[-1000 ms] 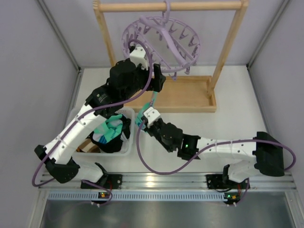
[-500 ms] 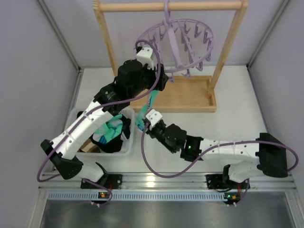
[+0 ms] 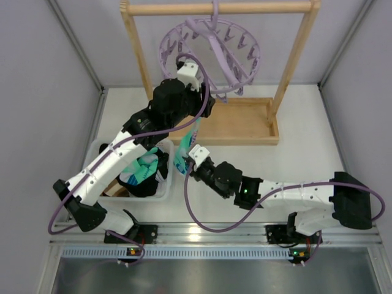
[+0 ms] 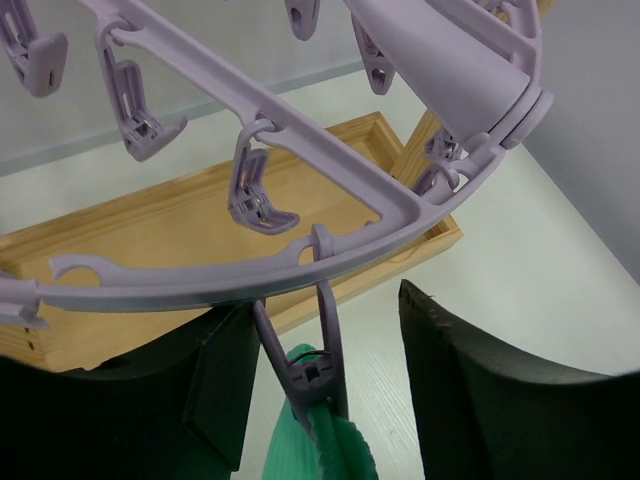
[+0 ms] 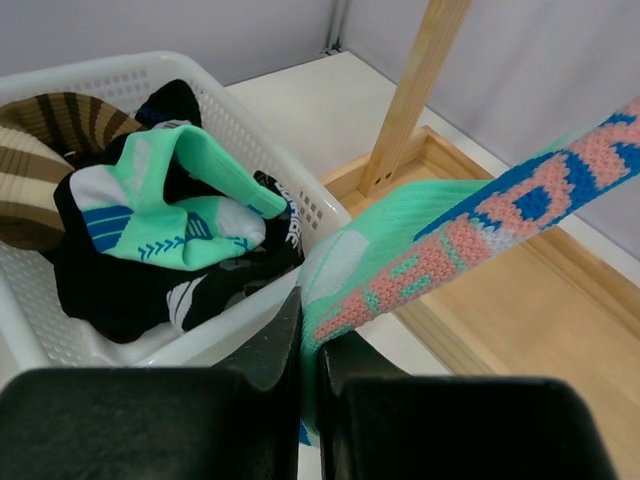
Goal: Remove the socks clipped to the hanger
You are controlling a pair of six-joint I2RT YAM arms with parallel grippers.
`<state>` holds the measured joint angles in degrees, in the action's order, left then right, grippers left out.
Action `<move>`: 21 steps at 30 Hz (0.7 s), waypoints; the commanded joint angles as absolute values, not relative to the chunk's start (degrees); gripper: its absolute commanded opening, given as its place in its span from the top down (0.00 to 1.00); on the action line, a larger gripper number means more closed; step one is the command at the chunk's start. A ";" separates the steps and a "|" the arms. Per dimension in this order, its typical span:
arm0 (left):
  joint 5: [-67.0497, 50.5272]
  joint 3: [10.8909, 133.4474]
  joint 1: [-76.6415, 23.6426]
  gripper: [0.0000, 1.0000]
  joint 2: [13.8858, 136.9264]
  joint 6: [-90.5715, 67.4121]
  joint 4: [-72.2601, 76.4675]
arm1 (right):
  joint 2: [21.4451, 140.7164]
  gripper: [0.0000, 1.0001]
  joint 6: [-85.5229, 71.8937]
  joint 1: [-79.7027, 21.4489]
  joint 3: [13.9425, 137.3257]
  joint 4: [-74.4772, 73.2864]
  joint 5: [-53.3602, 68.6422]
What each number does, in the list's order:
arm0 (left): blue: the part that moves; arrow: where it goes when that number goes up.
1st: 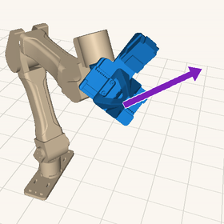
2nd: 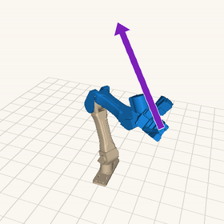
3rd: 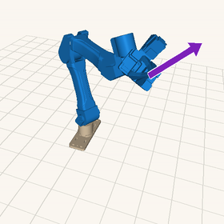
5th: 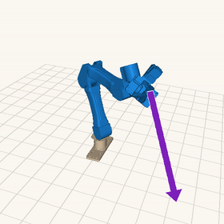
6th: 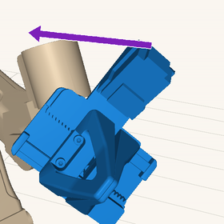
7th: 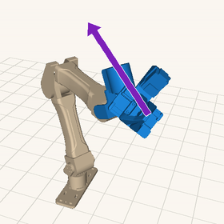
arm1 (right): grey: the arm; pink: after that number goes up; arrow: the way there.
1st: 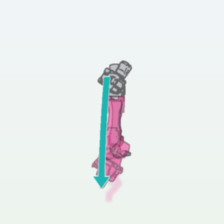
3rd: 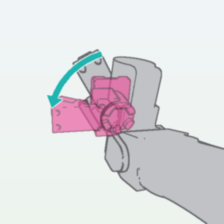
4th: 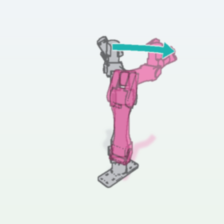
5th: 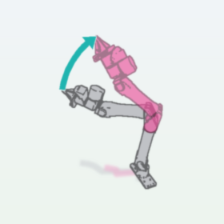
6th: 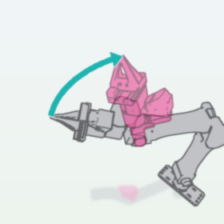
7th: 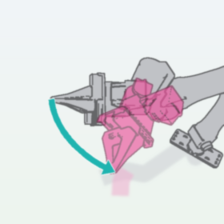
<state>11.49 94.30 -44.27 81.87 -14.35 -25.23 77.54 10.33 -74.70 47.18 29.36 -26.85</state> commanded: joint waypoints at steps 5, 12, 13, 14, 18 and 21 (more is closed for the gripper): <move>11.60 93.95 -43.95 0.54 80.51 -13.53 -18.46 | 74.97 1.00 10.11 -74.88 46.32 31.38 -23.03; 11.69 94.39 -43.95 0.88 81.47 -13.89 -18.19 | 74.71 1.00 9.93 -74.97 45.79 30.85 -23.03; 11.52 94.39 -43.95 0.90 81.56 -13.89 -18.19 | 74.62 1.00 9.84 -74.97 45.53 30.94 -23.20; 11.51 94.48 -43.95 0.94 81.74 -13.89 -18.28 | 74.53 1.00 9.76 -74.88 45.01 30.94 -23.29; 11.87 94.40 -43.95 0.97 81.65 -13.80 -18.28 | 72.52 1.00 8.62 -74.97 41.93 32.17 -24.08; 11.78 93.69 -43.95 0.75 80.87 -13.54 -18.37 | 70.15 1.00 7.65 -74.45 39.64 31.47 -25.48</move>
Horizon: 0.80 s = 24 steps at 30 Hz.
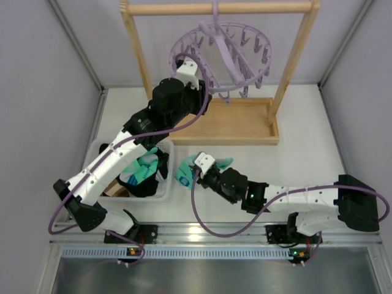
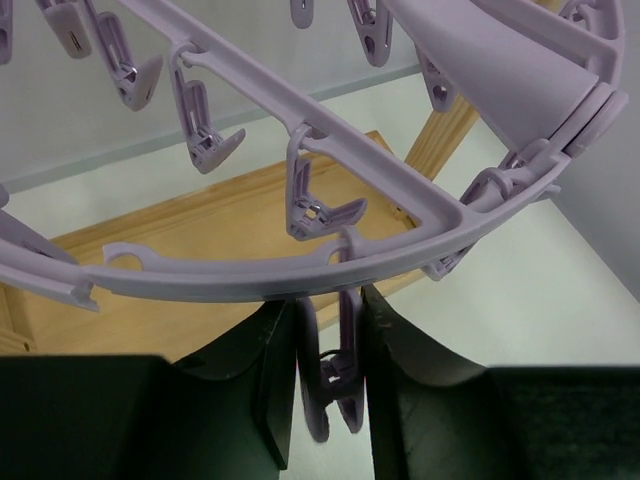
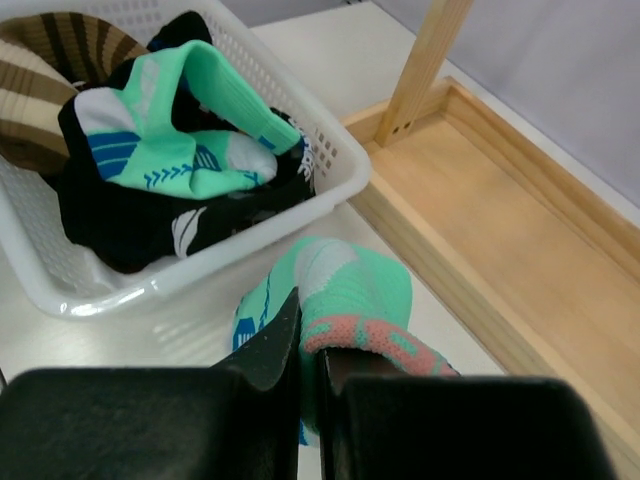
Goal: Remove the socks clipped to the hanger
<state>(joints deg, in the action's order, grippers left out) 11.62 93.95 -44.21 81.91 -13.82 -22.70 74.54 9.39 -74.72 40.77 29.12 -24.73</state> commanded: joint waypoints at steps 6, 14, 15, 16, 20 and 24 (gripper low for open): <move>16.69 87.38 -43.95 0.25 75.78 -13.97 -18.63 | 62.16 1.00 3.96 -70.85 34.90 27.78 -25.32; 35.12 74.81 -43.86 0.02 60.67 -17.48 -25.91 | 57.48 1.00 0.26 -61.00 33.48 24.43 -16.44; 37.42 74.27 -43.86 0.02 59.34 -17.75 -27.15 | 57.92 1.00 0.44 -60.39 34.10 24.17 -15.04; 39.27 73.83 -43.86 0.02 57.85 -18.28 -28.46 | 58.35 1.00 1.48 -59.60 35.75 23.65 -14.16; 45.26 71.81 -43.86 0.02 48.02 -20.48 -35.05 | 63.26 1.00 4.74 -59.33 41.91 22.41 -9.94; 47.90 71.81 -43.86 0.02 40.53 -20.48 -39.28 | 68.54 1.00 5.45 -59.41 49.89 23.64 -2.40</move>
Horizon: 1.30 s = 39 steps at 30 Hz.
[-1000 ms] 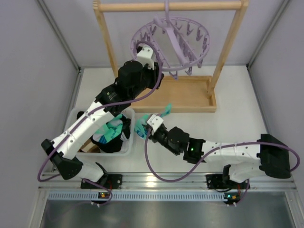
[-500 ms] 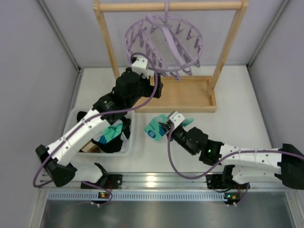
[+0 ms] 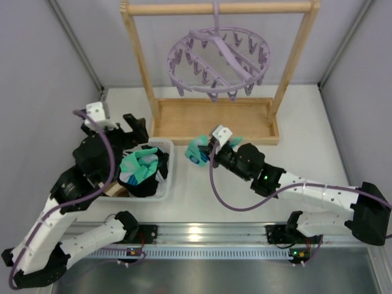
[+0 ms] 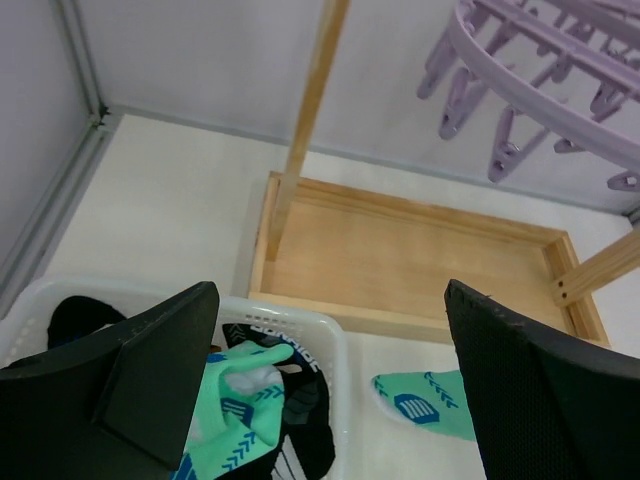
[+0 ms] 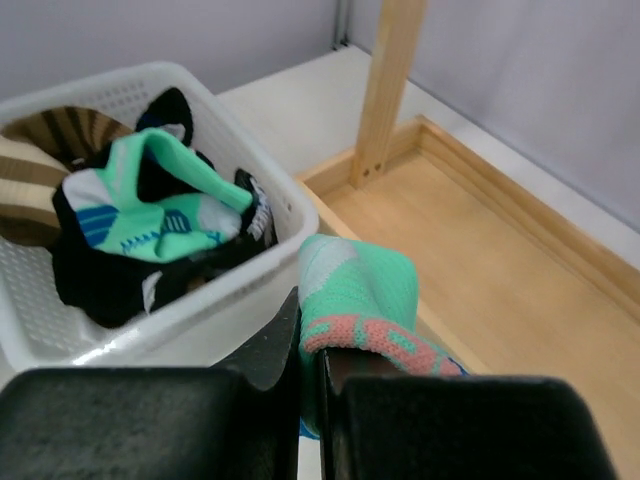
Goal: Remove the socks clipped to the hanger
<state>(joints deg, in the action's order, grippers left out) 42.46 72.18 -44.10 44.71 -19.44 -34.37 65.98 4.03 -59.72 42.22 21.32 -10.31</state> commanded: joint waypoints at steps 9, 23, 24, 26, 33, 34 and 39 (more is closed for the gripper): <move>54.93 66.10 -43.94 0.02 27.17 -18.89 -40.69 | 89.18 1.00 9.58 -63.27 71.94 18.64 6.15; 59.94 63.37 -43.95 0.02 24.70 -23.29 -40.08 | 129.28 1.00 -9.20 -67.68 99.83 12.39 22.15; 59.68 62.93 -43.95 0.02 24.87 -23.64 -40.08 | 131.03 1.00 -10.01 -67.59 100.45 11.61 22.24; 59.15 62.58 -43.95 0.02 24.79 -24.17 -40.08 | 133.06 1.00 -11.51 -67.50 103.51 9.33 22.59; 58.80 61.17 -43.95 0.02 24.26 -24.61 -40.08 | 137.46 0.97 -15.29 -66.01 105.12 8.43 27.41; 59.06 61.08 -43.95 0.02 24.00 -24.52 -40.08 | 136.07 0.86 -15.29 -65.92 104.60 8.70 27.68; 59.15 60.91 -43.95 0.02 23.91 -24.52 -40.17 | 129.65 0.59 -12.40 -65.92 101.52 7.31 25.75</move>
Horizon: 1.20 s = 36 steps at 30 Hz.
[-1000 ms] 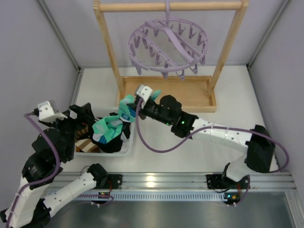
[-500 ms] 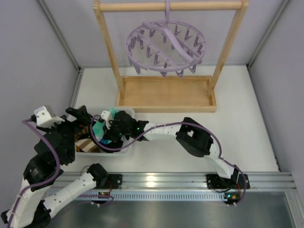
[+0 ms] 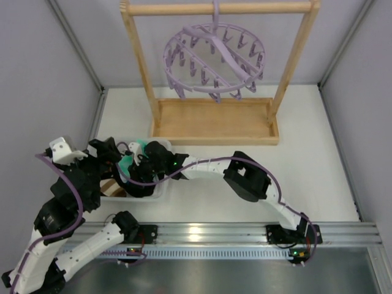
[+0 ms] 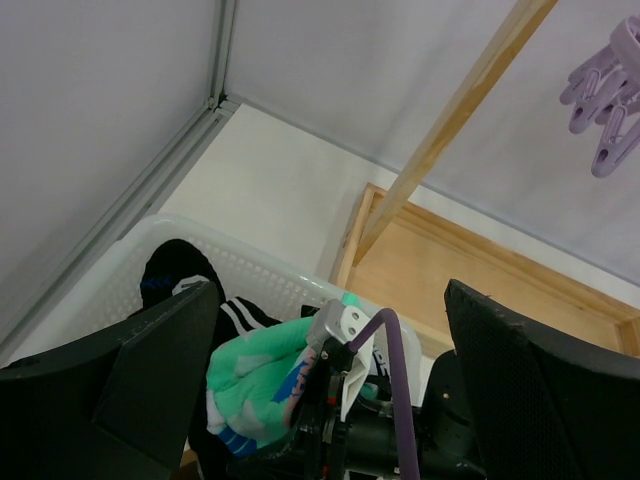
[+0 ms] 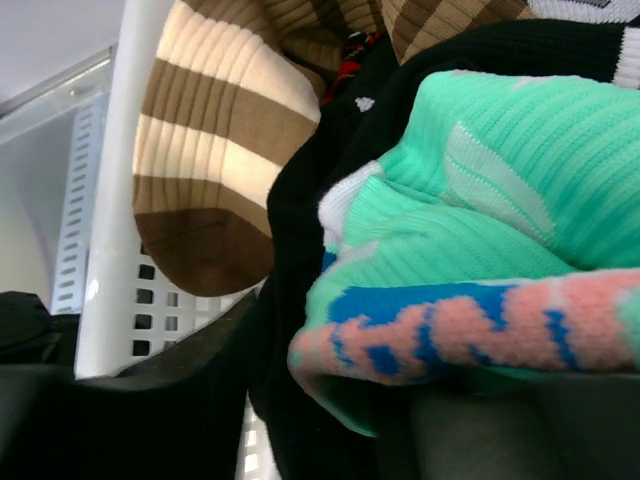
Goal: Remove the socks clipped to the hanger
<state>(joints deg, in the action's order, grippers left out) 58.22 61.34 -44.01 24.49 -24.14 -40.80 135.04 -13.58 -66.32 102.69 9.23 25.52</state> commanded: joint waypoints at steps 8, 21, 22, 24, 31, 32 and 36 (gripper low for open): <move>60.02 59.86 -43.95 0.02 24.00 -24.61 -40.08 | 122.26 0.31 -6.25 -65.83 104.40 -2.98 22.07; 61.78 59.06 -43.95 0.02 22.15 -25.84 -40.08 | 113.12 0.43 -2.90 -64.86 101.08 -4.59 21.97; 62.48 59.15 -43.86 0.02 21.97 -26.01 -40.08 | 112.77 0.46 -3.68 -64.78 100.64 -3.27 21.97; 63.19 58.80 -43.86 0.02 21.01 -26.80 -40.08 | 112.68 0.50 -4.13 -64.43 100.37 -0.89 22.50; 66.27 57.83 -43.42 0.02 21.00 -28.21 -40.08 | 111.09 0.51 -8.69 -63.37 96.60 9.75 20.31; 66.18 57.83 -43.16 0.02 21.35 -28.73 -40.08 | 111.18 0.51 -9.14 -63.20 96.50 10.36 20.22; 63.38 57.13 -39.56 0.02 21.71 -28.66 -38.85 | 109.79 0.50 -9.76 -62.93 95.19 11.60 17.67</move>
